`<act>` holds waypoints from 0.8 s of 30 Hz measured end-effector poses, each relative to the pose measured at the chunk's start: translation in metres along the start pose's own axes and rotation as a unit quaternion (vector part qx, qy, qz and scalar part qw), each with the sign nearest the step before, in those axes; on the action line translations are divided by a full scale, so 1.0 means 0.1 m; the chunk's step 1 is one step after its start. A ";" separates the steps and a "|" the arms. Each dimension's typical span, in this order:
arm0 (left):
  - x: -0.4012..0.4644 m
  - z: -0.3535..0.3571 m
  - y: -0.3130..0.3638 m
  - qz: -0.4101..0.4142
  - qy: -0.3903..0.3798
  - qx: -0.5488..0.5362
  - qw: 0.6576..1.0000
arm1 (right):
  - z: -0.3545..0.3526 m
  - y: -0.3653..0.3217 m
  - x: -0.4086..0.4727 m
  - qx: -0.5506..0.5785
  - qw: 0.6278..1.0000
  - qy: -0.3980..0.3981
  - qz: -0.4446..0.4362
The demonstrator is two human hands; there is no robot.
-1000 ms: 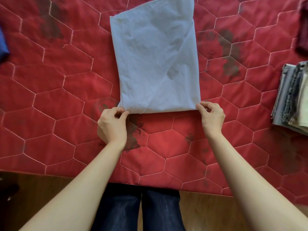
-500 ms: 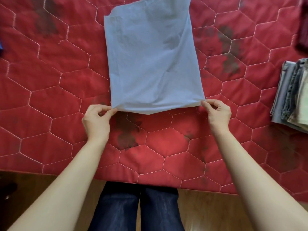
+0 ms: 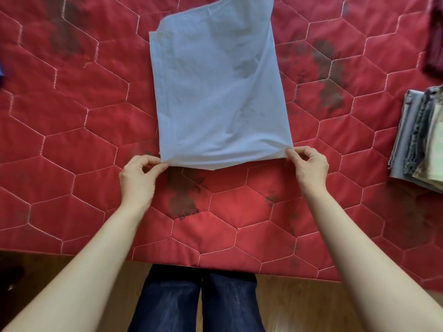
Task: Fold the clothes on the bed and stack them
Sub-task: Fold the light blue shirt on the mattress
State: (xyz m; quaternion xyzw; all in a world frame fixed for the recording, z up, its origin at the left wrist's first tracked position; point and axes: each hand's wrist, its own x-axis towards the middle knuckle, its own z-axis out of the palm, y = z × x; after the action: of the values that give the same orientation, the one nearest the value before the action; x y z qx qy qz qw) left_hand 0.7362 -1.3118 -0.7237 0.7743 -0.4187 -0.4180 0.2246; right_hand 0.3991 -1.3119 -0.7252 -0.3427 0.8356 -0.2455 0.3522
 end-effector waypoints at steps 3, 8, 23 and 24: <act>0.06 -0.01 0.01 0.017 -0.021 0.024 0.999 | 0.03 0.01 -0.01 -0.019 1.000 0.011 0.005; 0.09 -0.04 0.10 0.042 -0.056 -0.024 0.997 | 0.16 -0.14 -0.03 -0.021 0.999 0.033 -0.021; 0.27 -0.04 0.18 0.031 -0.046 -0.106 0.993 | 0.22 -0.21 0.01 -0.013 0.998 0.068 -0.004; 0.30 -0.06 0.22 0.037 -0.042 -0.107 0.993 | 0.21 -0.23 0.04 -0.016 0.998 0.065 -0.001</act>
State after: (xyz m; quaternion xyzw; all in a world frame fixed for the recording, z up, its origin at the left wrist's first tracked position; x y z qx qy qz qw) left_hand 0.7399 -1.3491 -0.7193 0.7117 -0.4089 -0.4838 0.3037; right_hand 0.4222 -1.3329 -0.7252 -0.3322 0.8604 -0.2542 0.2911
